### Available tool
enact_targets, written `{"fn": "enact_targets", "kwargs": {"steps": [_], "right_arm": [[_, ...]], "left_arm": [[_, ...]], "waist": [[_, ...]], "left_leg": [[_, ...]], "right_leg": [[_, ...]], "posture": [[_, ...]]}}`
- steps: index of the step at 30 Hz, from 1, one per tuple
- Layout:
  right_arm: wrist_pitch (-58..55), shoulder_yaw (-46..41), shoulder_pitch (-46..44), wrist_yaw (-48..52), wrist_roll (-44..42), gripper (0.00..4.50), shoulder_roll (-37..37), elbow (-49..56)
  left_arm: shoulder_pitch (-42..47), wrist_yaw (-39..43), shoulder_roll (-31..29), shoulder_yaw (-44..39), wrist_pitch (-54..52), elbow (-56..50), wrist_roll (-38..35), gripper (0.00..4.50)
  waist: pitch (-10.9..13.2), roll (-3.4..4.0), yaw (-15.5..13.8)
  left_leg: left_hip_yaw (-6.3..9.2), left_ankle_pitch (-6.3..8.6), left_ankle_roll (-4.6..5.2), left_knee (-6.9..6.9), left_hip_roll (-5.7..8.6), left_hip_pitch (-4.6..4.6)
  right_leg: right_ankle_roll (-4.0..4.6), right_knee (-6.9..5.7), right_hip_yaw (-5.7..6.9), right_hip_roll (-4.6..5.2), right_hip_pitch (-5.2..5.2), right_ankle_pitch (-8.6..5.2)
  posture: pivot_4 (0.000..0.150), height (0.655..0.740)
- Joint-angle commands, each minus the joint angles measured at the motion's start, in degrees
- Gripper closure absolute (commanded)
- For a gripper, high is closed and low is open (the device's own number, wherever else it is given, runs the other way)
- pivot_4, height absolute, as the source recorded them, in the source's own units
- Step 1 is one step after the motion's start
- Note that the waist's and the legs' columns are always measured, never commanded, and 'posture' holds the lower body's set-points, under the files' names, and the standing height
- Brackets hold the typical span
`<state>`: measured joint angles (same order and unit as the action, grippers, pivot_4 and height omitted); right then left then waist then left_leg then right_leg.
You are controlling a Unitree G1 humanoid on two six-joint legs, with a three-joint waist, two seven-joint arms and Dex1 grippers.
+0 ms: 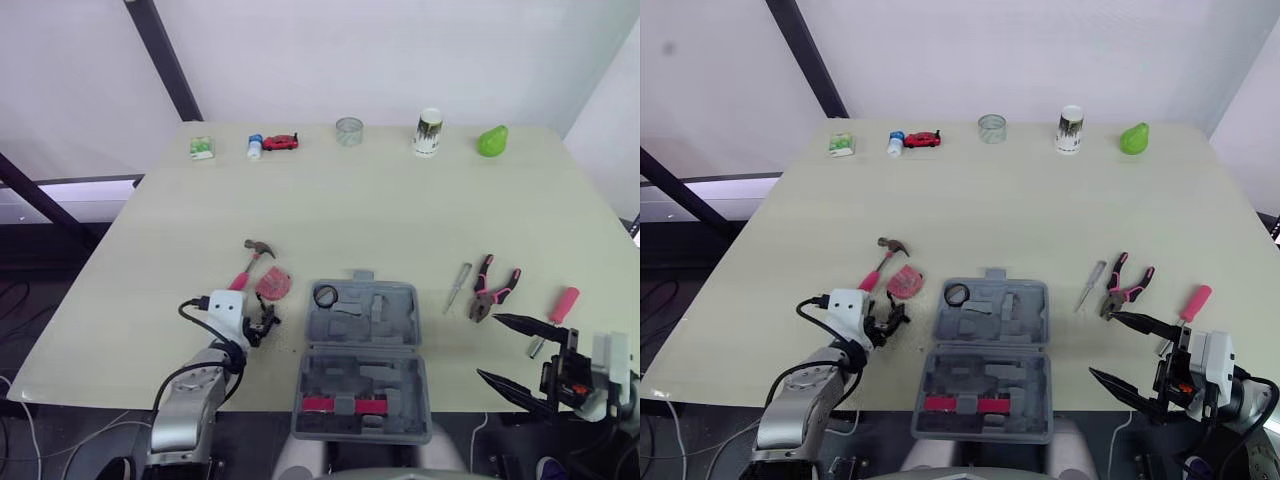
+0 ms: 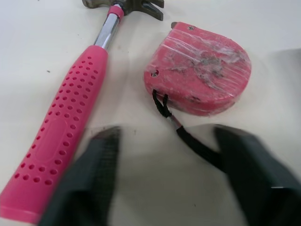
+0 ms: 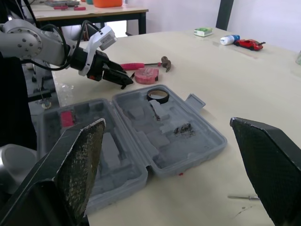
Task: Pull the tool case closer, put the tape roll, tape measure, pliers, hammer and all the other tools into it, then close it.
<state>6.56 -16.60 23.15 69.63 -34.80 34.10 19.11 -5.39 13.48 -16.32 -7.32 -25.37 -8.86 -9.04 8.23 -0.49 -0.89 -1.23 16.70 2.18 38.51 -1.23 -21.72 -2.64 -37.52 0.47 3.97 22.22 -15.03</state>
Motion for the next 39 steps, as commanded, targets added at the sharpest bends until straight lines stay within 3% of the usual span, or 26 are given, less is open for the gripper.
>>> {"fn": "enact_targets", "kwargs": {"steps": [1,3,5,14,26,39], "right_arm": [[0.9,-0.3,0.1,-0.1,-0.4,0.00,-0.1,0.9],[0.9,-0.1,0.2,-0.2,-0.3,0.00,-0.2,1.1],[0.9,0.0,0.2,-0.3,-0.3,0.00,-0.2,1.2],[0.4,1.2,-0.9,-0.2,-0.8,0.00,-0.1,1.8],[-4.0,5.5,-6.9,7.3,-2.6,0.00,6.5,2.2],[-5.4,8.7,-11.6,9.9,-1.7,0.00,8.9,2.3]], "left_arm": [[-0.3,0.6,-0.3,0.3,0.0,1.7,0.4,3.08],[0.1,0.8,-0.6,0.1,0.2,2.1,0.4,3.91],[0.5,0.9,-0.9,-0.3,0.3,2.7,0.3,4.44],[-1.6,2.9,-2.4,0.0,0.1,0.5,0.1,4.44],[-15.9,12.3,-9.2,2.2,-1.1,-13.5,-1.5,4.44],[-33.6,18.8,-15.7,1.0,2.5,-23.7,-1.2,4.44]], "waist": [[0.0,0.00,0.0],[0.0,0.00,0.0],[0.0,0.00,0.0],[0.0,0.01,0.0],[0.0,-0.02,0.1],[0.1,-0.08,0.0]], "left_leg": [[0.00,0.00,0.00,0.00,0.00,0.00],[0.01,0.00,0.00,0.00,0.00,-0.01],[0.02,0.00,0.00,0.00,0.00,-0.01],[0.03,0.00,0.00,0.00,-0.01,0.00],[0.01,0.02,-0.01,-0.05,-0.05,-0.04],[0.06,0.04,0.01,-0.23,-0.06,-0.23]], "right_leg": [[0.00,0.00,-0.01,0.03,0.00,0.00],[0.00,0.00,-0.02,0.07,0.00,0.00],[0.00,0.00,-0.03,0.08,0.00,0.00],[0.01,-0.01,-0.15,0.11,0.00,0.00],[0.22,0.10,-0.20,0.28,0.03,-0.12],[0.23,0.59,-0.10,0.42,0.05,-0.12]], "posture": [[0.150,0.7400],[0.150,0.7400],[0.150,0.7400],[0.150,0.7400],[0.150,0.7400],[0.150,0.7400]]}}
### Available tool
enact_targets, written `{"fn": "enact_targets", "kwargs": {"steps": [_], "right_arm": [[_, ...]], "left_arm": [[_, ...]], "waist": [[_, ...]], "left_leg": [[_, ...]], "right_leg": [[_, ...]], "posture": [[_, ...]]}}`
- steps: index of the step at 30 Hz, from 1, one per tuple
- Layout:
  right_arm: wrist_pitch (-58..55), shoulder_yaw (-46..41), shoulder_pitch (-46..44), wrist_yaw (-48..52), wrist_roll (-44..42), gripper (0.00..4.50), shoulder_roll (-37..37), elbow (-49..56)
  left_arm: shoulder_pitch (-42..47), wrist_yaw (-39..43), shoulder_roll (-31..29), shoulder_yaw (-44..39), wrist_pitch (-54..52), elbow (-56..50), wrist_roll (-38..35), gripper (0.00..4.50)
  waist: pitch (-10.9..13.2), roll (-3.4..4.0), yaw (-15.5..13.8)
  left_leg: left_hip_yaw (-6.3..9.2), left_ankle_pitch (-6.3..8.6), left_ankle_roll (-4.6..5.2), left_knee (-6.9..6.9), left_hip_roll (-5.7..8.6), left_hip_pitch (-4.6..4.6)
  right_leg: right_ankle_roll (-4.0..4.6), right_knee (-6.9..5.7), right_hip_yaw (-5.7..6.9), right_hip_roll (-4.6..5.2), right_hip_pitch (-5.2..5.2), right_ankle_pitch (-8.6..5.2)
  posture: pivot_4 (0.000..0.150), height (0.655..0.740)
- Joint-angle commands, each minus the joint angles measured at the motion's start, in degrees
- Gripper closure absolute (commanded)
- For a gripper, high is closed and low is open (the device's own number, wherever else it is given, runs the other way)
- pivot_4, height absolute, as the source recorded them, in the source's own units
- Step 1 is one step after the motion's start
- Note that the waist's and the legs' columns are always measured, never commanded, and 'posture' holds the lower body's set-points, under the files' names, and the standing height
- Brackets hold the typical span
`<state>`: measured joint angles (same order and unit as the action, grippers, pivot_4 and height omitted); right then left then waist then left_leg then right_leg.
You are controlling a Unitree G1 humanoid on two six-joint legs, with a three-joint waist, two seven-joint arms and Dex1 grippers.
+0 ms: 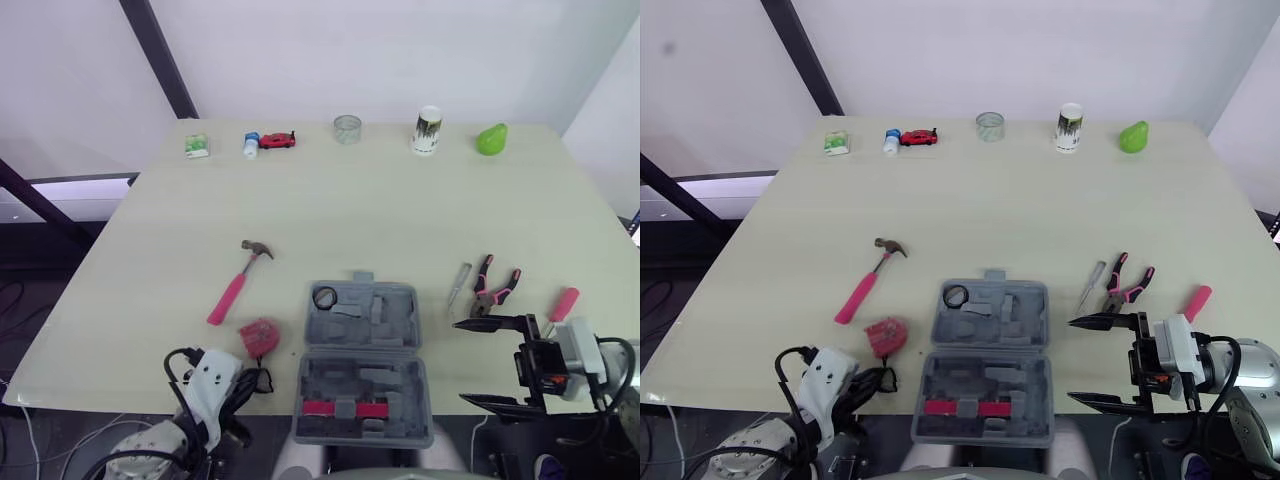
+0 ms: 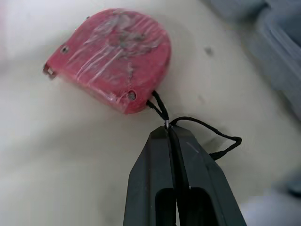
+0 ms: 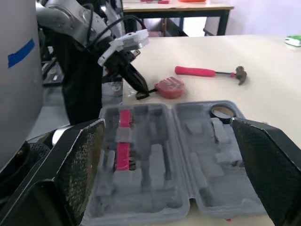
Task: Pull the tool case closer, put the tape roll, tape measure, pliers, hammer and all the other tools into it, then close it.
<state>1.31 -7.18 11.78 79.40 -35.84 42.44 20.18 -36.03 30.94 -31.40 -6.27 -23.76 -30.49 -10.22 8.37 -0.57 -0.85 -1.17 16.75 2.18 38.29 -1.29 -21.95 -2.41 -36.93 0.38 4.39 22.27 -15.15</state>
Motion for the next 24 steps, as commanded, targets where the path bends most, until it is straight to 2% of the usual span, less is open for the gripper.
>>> {"fn": "enact_targets", "kwargs": {"steps": [1,6,10,13,16,21,22,24], "right_arm": [[-0.3,-0.8,-0.4,-0.2,-0.9,0.00,0.5,1.3],[-0.7,-1.0,-0.7,-1.0,-1.1,0.00,0.1,1.6],[-0.6,-0.8,-0.6,-1.4,-0.9,0.00,-0.1,1.9],[-0.4,-0.7,-0.6,-1.7,-0.6,0.00,-0.4,1.7],[-0.1,-0.6,-0.7,-1.8,-0.4,0.00,-0.7,1.5],[0.2,-0.5,-0.6,-2.0,-0.1,0.00,-1.1,1.4],[0.2,-0.5,-0.6,-2.0,-0.1,0.00,-1.1,1.4],[0.3,-0.4,-0.8,-2.0,0.0,0.00,-1.2,1.3]], "left_arm": [[-3.8,1.6,-0.8,0.0,1.3,-2.3,0.0,4.44],[-8.4,3.1,-1.2,-0.5,5.2,-1.4,0.5,4.44],[-7.1,2.5,-0.5,-0.8,8.0,2.3,1.3,4.44],[-6.6,4.2,0.7,-2.3,12.0,4.2,-1.1,3.68],[-7.6,6.4,0.3,-3.9,16.5,6.9,-1.3,2.37],[-10.9,15.3,-2.0,-7.7,27.3,10.3,-4.4,0.56],[-11.4,17.1,-2.7,-9.0,29.5,11.5,-5.0,0.03],[-11.2,19.9,-3.6,-11.7,32.7,14.2,-7.0,0.03]], "waist": [[0.0,0.00,0.0],[0.0,0.03,0.1],[0.0,0.08,-0.1],[0.0,0.08,0.0],[0.1,0.05,0.1],[0.1,-0.05,0.1],[0.1,-0.07,0.1],[0.2,-0.12,0.0]], "left_leg": [[0.01,0.00,0.00,0.00,0.00,-0.01],[0.00,0.01,0.01,0.00,0.00,0.00],[0.01,0.00,0.01,0.00,0.00,0.00],[0.02,0.00,0.02,0.02,0.00,0.01],[0.02,0.00,0.02,0.02,0.00,0.00],[0.02,0.00,0.02,0.02,0.00,-0.03],[0.02,0.00,0.02,0.03,0.00,-0.03],[0.02,0.00,0.02,0.03,0.00,-0.03]], "right_leg": [[0.00,0.01,0.01,0.01,0.00,0.00],[0.00,0.02,0.01,0.02,0.00,0.00],[0.00,0.02,0.04,0.01,0.00,0.00],[0.00,0.02,0.08,0.01,0.00,0.00],[0.00,0.02,0.08,-0.01,0.00,0.00],[0.01,0.02,0.09,-0.03,0.01,-0.01],[0.00,0.02,0.09,-0.02,0.05,-0.01],[0.01,0.03,0.09,-0.02,0.05,-0.01]], "posture": [[0.150,0.7400],[0.150,0.7400],[0.150,0.7400],[0.150,0.7400],[0.150,0.7400],[0.150,0.7400],[0.150,0.7400],[0.150,0.7400]]}}
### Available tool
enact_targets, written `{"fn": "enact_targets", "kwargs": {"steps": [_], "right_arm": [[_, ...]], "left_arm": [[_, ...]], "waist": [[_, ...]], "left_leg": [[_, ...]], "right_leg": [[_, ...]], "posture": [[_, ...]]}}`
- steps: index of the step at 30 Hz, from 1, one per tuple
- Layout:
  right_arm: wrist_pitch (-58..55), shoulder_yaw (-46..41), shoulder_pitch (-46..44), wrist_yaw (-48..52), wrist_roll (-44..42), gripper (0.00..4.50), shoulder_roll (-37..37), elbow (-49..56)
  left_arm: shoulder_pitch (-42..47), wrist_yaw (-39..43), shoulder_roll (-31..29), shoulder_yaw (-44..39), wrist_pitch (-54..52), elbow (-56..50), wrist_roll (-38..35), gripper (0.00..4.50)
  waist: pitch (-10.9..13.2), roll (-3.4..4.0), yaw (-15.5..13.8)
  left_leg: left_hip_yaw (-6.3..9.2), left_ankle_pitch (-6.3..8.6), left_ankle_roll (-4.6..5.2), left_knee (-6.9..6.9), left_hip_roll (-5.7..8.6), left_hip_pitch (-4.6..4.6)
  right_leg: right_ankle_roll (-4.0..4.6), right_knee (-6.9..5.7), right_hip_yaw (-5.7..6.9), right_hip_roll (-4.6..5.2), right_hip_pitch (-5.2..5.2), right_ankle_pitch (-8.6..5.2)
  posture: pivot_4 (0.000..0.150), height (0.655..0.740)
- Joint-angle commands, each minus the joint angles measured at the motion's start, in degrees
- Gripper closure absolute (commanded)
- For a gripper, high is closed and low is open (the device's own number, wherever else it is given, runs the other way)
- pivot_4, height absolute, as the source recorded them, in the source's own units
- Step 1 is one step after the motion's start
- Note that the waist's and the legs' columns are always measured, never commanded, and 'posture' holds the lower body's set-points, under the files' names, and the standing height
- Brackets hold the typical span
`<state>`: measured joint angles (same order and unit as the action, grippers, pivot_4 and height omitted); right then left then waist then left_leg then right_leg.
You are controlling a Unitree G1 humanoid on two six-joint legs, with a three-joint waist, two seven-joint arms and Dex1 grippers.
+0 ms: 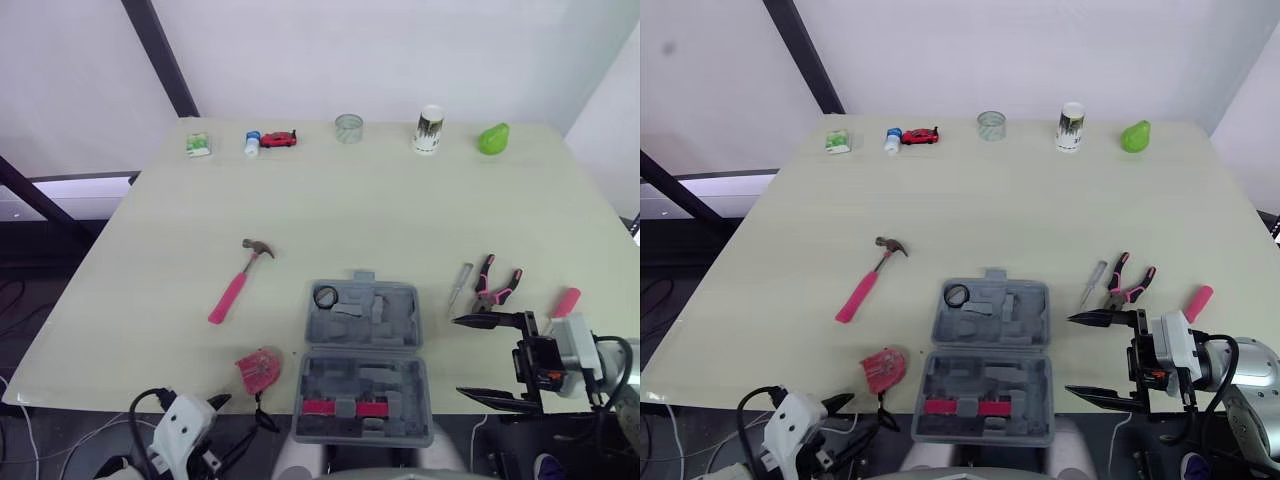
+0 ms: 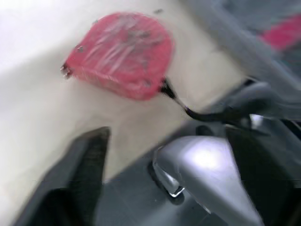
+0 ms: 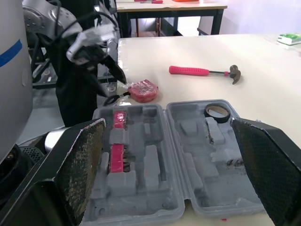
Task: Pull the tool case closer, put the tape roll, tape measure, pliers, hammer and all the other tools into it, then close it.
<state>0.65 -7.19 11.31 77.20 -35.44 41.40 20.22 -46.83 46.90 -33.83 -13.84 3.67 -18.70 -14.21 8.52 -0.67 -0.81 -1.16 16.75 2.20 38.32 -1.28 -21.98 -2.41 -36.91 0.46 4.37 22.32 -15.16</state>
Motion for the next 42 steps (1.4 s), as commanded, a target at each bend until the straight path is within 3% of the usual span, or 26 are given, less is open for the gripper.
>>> {"fn": "enact_targets", "kwargs": {"steps": [1,7,12,16,38,41,42], "right_arm": [[1.0,-0.3,-0.4,0.2,-0.3,0.00,-0.2,1.2],[1.1,0.6,-1.0,-0.3,0.1,0.00,-1.0,1.0],[1.0,0.6,-1.0,-0.5,0.1,0.00,-1.3,1.3],[0.7,0.0,-1.1,-0.7,-0.3,0.00,-0.9,1.8],[0.1,-0.2,-3.2,-0.5,-2.3,0.00,-0.5,1.5],[-0.2,-0.1,-3.8,-0.1,-2.5,0.00,-0.3,1.3],[-0.3,0.0,-4.0,0.1,-2.6,0.00,-0.2,1.2]], "left_arm": [[0.7,5.9,-2.1,-5.1,8.0,4.4,-3.5,0.03],[10.2,14.9,-6.8,-4.2,16.0,11.4,-5.3,0.03],[21.3,20.0,-10.2,0.7,14.8,18.1,-4.1,0.03],[28.2,18.6,-9.1,3.6,11.1,20.5,-4.0,0.03],[29.8,15.7,-7.2,9.3,8.0,24.3,0.1,0.03],[29.4,15.6,-7.1,9.4,8.4,24.5,0.2,0.84],[29.4,15.5,-7.0,9.4,8.3,24.6,0.2,1.35]], "waist": [[0.0,0.00,-0.1],[0.0,-0.03,-0.1],[0.0,-0.03,0.0],[0.0,-0.03,0.1],[0.0,-0.05,0.1],[0.0,-0.05,0.1],[0.0,-0.05,0.1]], "left_leg": [[0.02,0.00,0.00,0.00,0.00,0.00],[0.04,-0.01,0.00,0.05,0.01,-0.01],[0.02,-0.01,0.01,0.06,0.01,0.01],[-0.03,-0.01,0.01,0.06,0.00,0.02],[-0.04,-0.02,0.00,0.14,0.00,0.11],[-0.04,-0.02,0.00,0.14,-0.01,0.11],[-0.04,-0.02,0.00,0.14,-0.01,0.11]], "right_leg": [[0.00,0.00,0.02,0.00,0.00,0.00],[0.00,0.00,0.10,-0.03,-0.03,0.00],[-0.05,-0.01,0.11,-0.17,-0.09,0.03],[-0.25,-0.03,0.19,-0.26,-0.09,0.14],[-0.27,-0.26,0.18,-0.33,-0.09,0.16],[-0.27,-0.27,0.18,-0.30,-0.09,0.16],[-0.27,-0.27,0.18,-0.29,-0.09,0.16]], "posture": [[0.150,0.7400],[0.150,0.7400],[0.150,0.7400],[0.150,0.7400],[0.150,0.7400],[0.150,0.7400],[0.150,0.7400]]}}
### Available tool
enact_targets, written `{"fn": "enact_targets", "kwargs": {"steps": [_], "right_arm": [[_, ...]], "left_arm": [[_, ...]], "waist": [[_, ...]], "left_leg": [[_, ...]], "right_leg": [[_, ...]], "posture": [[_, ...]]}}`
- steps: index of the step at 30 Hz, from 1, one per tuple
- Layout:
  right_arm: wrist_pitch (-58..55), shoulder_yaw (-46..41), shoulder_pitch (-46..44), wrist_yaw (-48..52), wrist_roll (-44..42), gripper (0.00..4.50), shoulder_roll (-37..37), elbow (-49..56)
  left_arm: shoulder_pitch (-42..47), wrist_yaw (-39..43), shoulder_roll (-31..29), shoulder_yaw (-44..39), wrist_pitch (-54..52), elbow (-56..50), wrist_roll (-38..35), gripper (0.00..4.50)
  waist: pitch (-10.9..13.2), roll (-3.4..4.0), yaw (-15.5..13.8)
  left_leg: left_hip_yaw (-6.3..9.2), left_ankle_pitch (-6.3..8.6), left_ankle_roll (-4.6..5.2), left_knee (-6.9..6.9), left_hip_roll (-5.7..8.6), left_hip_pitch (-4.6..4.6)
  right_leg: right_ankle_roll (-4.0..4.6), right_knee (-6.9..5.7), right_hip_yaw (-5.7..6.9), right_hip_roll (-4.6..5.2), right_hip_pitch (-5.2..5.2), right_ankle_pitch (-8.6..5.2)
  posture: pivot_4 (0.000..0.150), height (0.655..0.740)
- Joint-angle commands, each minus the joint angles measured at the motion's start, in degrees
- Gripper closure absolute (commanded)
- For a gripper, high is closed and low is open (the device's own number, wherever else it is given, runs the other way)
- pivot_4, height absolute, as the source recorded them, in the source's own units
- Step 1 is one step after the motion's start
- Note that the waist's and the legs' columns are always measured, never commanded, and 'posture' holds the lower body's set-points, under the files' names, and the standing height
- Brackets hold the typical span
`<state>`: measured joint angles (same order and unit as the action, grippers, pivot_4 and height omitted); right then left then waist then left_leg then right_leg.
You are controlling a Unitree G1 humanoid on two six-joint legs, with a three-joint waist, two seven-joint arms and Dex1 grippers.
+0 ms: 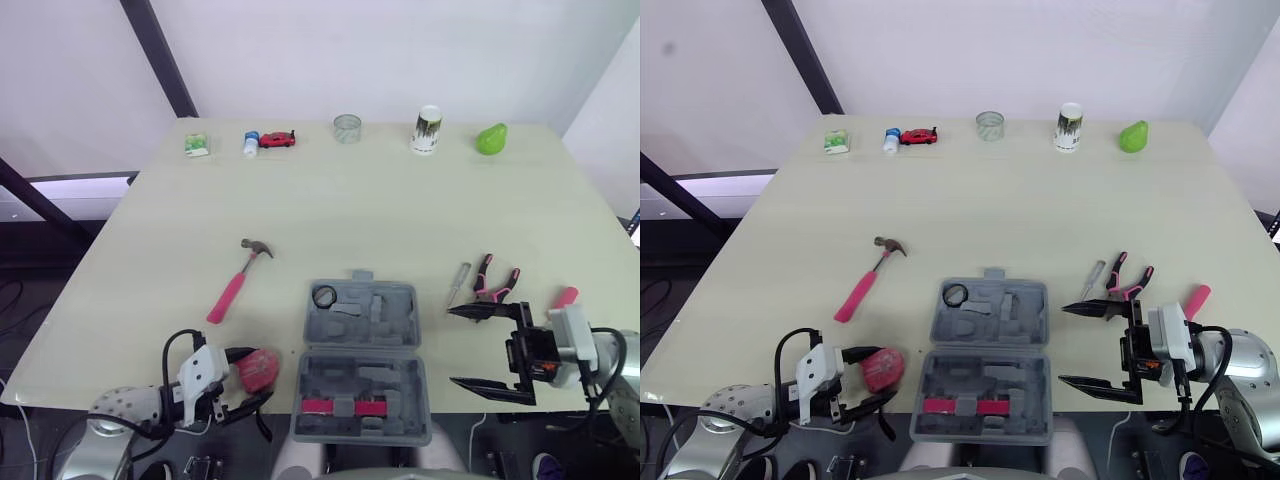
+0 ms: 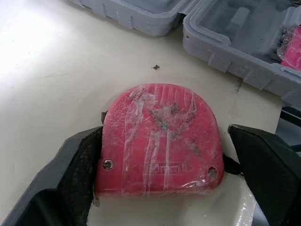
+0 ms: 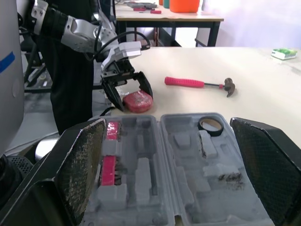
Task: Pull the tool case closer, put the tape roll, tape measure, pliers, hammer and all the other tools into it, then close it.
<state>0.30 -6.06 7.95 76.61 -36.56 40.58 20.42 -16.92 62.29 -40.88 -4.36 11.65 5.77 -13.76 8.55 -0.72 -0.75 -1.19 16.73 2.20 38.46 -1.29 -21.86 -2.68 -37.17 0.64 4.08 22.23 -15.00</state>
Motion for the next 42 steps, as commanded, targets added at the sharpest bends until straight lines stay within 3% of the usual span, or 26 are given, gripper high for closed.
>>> {"fn": "enact_targets", "kwargs": {"steps": [1,11,16,20,27,33,42], "right_arm": [[0.0,-1.0,-0.8,1.2,-1.3,0.00,0.8,0.9],[-0.6,-0.4,-2.7,3.6,-1.1,0.00,2.0,0.4],[-8.8,-0.9,-4.3,-4.9,-4.3,0.00,0.8,2.6],[-17.7,-0.8,-6.4,-11.4,-7.6,0.00,1.6,4.4],[-34.0,-0.5,-9.9,-24.4,-14.9,0.00,2.7,10.1],[-46.0,-1.5,-16.8,-42.5,-28.0,0.00,-2.5,10.4],[-56.1,-0.5,-18.7,-64.1,-49.5,0.00,-3.7,9.4]], "left_arm": [[-0.4,-0.1,0.1,-0.1,0.3,0.1,-0.3,1.51],[2.6,5.9,-3.8,-2.6,1.3,-1.5,-4.4,1.51],[13.1,15.6,-11.7,-2.7,-8.1,-6.9,-12.5,1.51],[23.8,18.4,-12.2,1.5,-14.5,-9.5,-14.0,1.51],[39.3,19.3,-4.4,11.6,-18.2,-10.0,-10.9,1.51],[51.6,14.7,9.8,19.2,-14.3,-3.0,-3.9,1.51],[56.3,12.4,19.0,21.2,-7.4,4.3,0.3,1.51]], "waist": [[0.0,0.00,0.0],[0.0,0.00,-0.1],[0.1,-0.06,-0.3],[0.1,0.05,0.1],[0.2,-0.03,0.0],[0.2,-0.10,0.0],[0.2,-0.11,0.2]], "left_leg": [[0.00,0.00,0.00,0.00,0.00,0.00],[0.05,0.00,0.00,0.00,-0.01,-0.02],[0.32,-0.08,-0.15,0.11,-0.01,-0.09],[0.08,-0.07,-0.12,0.10,0.05,-0.09],[0.01,-0.08,-0.10,0.16,0.08,-0.19],[0.09,-0.08,-0.10,0.64,0.08,-0.40],[0.14,-0.07,-0.06,0.85,0.07,-0.98]], "right_leg": [[0.00,0.00,0.00,0.01,0.00,0.00],[0.01,0.00,-0.03,0.06,0.00,0.00],[0.09,-0.17,0.08,0.08,0.03,-0.03],[0.03,-0.21,0.02,0.05,0.05,0.00],[0.00,-0.50,-0.05,-0.47,0.27,-0.01],[-0.04,-0.74,-0.09,-0.62,0.34,0.01],[-0.13,-0.72,-0.14,-0.66,0.80,0.07]], "posture": [[0.150,0.7400],[0.150,0.7400],[0.150,0.7400],[0.150,0.7400],[0.150,0.7400],[0.150,0.7400],[0.150,0.7400]]}}
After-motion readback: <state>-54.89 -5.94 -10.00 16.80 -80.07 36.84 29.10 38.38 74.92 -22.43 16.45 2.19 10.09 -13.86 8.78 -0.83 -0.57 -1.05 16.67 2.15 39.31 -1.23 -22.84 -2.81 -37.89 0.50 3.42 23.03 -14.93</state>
